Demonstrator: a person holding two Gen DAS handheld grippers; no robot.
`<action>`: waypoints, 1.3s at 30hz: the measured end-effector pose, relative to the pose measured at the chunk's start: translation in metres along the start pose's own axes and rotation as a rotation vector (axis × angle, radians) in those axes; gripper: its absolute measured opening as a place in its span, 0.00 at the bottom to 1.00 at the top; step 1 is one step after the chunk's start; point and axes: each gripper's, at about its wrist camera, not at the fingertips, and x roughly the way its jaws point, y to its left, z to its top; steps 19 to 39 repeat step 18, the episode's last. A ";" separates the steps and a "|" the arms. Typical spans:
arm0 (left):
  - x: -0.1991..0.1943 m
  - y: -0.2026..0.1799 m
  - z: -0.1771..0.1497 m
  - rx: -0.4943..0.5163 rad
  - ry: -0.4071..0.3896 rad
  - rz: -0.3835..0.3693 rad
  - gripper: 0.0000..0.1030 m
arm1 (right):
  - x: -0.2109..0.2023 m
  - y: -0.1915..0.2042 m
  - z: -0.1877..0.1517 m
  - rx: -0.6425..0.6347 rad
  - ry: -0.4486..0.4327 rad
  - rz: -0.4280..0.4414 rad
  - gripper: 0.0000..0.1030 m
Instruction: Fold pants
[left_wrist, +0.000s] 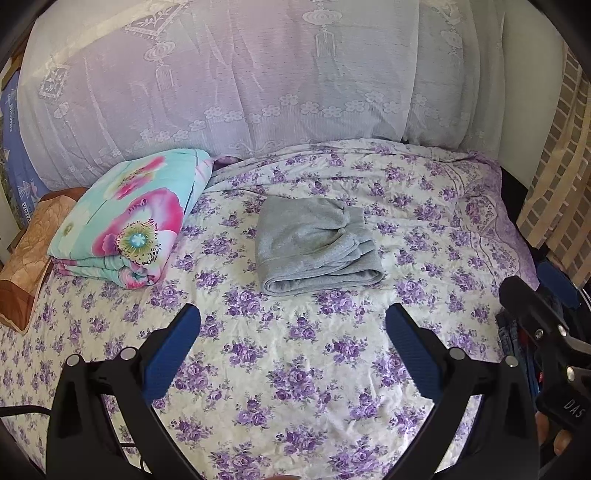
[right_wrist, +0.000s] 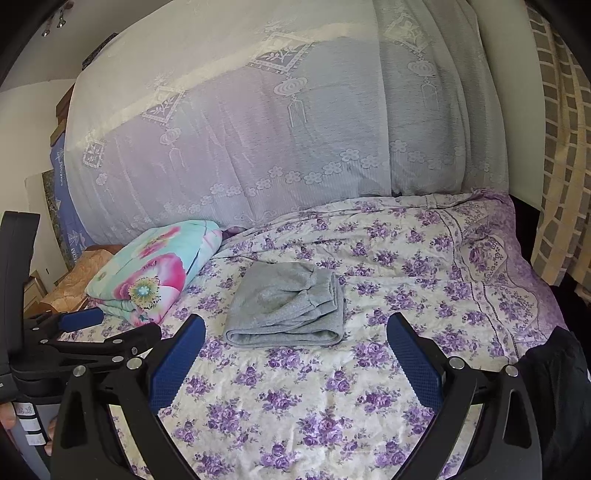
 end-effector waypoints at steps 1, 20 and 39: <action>0.000 -0.001 0.000 0.004 0.002 -0.001 0.95 | 0.000 0.000 0.000 0.000 0.001 0.001 0.96; 0.003 0.000 -0.002 0.015 0.000 -0.027 0.95 | 0.004 -0.004 -0.003 0.008 0.014 -0.005 0.96; 0.003 0.000 -0.002 0.015 0.000 -0.027 0.95 | 0.004 -0.004 -0.003 0.008 0.014 -0.005 0.96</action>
